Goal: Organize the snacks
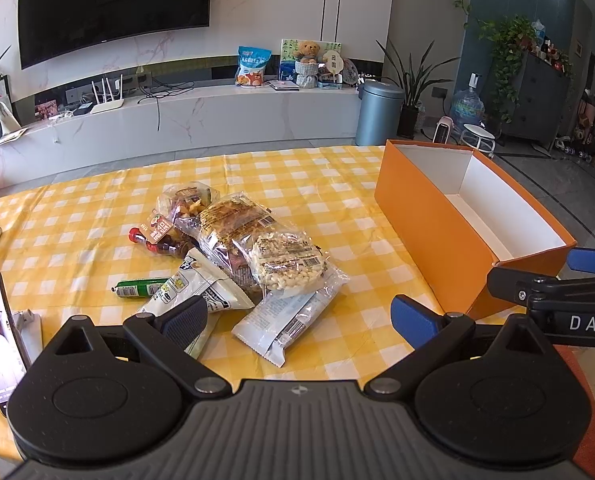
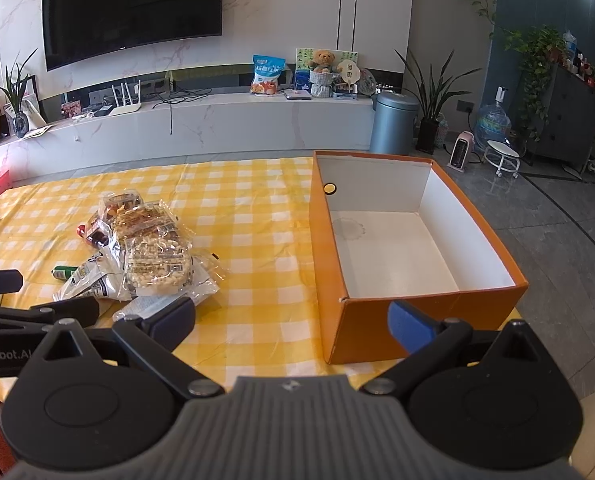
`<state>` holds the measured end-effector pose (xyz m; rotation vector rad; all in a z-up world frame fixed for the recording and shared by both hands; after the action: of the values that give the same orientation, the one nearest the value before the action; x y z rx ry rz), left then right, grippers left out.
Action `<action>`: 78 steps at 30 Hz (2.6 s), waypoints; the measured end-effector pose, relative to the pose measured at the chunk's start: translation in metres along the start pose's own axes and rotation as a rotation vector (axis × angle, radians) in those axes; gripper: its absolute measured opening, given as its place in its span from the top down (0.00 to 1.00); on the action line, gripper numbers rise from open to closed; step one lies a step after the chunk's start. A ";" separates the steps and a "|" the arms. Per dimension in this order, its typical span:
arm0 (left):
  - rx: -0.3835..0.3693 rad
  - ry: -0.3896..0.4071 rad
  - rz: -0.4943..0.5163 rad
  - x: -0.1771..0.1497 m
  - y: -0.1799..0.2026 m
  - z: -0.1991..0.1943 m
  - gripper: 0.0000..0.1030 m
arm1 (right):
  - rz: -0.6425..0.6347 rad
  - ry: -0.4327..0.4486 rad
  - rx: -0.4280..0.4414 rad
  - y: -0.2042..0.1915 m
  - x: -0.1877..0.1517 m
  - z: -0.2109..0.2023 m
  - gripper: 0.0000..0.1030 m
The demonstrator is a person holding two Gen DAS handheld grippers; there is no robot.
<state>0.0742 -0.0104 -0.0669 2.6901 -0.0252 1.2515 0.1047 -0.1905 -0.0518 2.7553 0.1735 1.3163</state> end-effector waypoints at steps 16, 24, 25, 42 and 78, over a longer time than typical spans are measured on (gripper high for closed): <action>-0.001 0.001 -0.005 0.000 -0.001 -0.001 0.00 | -0.007 0.006 0.005 -0.004 0.000 -0.002 0.03; -0.002 0.002 -0.009 0.000 -0.002 -0.002 0.00 | -0.010 0.009 0.006 -0.006 0.001 -0.002 0.03; -0.001 0.002 -0.009 0.000 -0.002 -0.002 0.00 | -0.009 0.008 0.006 -0.006 0.001 -0.002 0.03; -0.068 0.022 -0.049 -0.012 -0.036 0.001 0.03 | -0.013 0.105 0.217 -0.040 -0.002 0.008 0.04; 0.004 -0.015 -0.136 0.013 -0.135 0.088 0.14 | -0.088 -0.175 0.347 -0.174 0.001 0.174 0.18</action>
<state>0.1615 0.1091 -0.1330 2.6543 0.1560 1.1922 0.2294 -0.0227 -0.1816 3.0845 0.5520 1.1073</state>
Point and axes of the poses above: each gripper's, at about its wrist camera, not at the fingertips, and z roughly the way its jaws point, y to its right, x to its top, the point moved 10 cm from there along z, roughly the way its jaws point, and after that the axes turned 9 degrees about -x, right-handed, at the moved point
